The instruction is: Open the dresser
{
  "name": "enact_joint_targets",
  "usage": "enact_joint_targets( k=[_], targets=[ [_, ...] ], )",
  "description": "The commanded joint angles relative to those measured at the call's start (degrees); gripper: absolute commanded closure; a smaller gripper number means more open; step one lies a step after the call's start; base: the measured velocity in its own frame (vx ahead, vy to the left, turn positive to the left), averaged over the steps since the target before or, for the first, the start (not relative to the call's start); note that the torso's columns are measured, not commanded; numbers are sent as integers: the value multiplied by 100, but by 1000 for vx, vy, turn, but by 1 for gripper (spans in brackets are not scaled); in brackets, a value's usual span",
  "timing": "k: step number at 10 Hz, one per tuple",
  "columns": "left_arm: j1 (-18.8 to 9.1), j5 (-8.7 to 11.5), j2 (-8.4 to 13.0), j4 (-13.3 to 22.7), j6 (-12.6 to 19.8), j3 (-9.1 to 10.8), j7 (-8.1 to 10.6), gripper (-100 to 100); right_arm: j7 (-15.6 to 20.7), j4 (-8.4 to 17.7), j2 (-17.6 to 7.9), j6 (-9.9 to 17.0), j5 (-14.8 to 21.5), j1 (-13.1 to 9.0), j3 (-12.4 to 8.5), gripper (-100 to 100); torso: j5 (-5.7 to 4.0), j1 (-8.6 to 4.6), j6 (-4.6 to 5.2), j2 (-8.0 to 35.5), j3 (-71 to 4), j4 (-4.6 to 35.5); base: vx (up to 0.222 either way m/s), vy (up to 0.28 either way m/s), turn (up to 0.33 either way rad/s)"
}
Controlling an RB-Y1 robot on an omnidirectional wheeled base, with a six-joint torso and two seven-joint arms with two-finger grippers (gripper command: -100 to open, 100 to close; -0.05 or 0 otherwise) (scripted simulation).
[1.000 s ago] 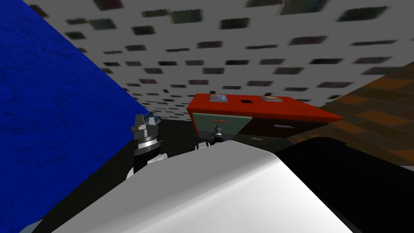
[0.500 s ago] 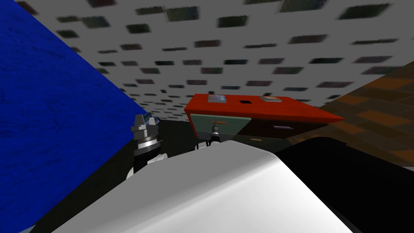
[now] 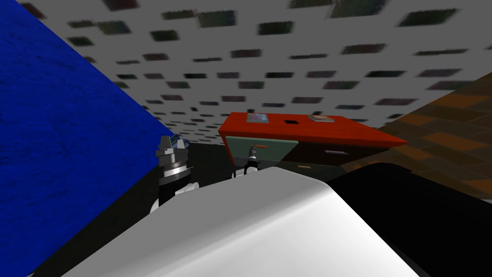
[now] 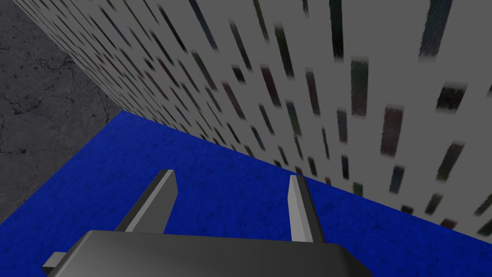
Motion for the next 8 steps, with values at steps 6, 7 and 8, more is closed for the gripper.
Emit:
enact_joint_targets(
  k=[6, 7, 8],
  targets=[
    [-4, 0, -2, 0, 0, -2, 0, 0, 94, -111, 19, 9, 33, 162, 124, 100, 17, 28, 0, 77, 39, 46, -135, 48, -11],
    [-2, 0, -1, 0, 0, -1, 0, 0, 96, -155, 28, 23, 60, 200, 166, 100, 12, 13, 6, 39, 15, 37, -126, 35, 4],
    [-3, 0, -1, 0, 0, -1, 0, 0, 96, -191, 31, 41, 86, 224, 199, 100, 15, 17, 12, 54, 19, 37, -210, 56, 3]
  ],
)
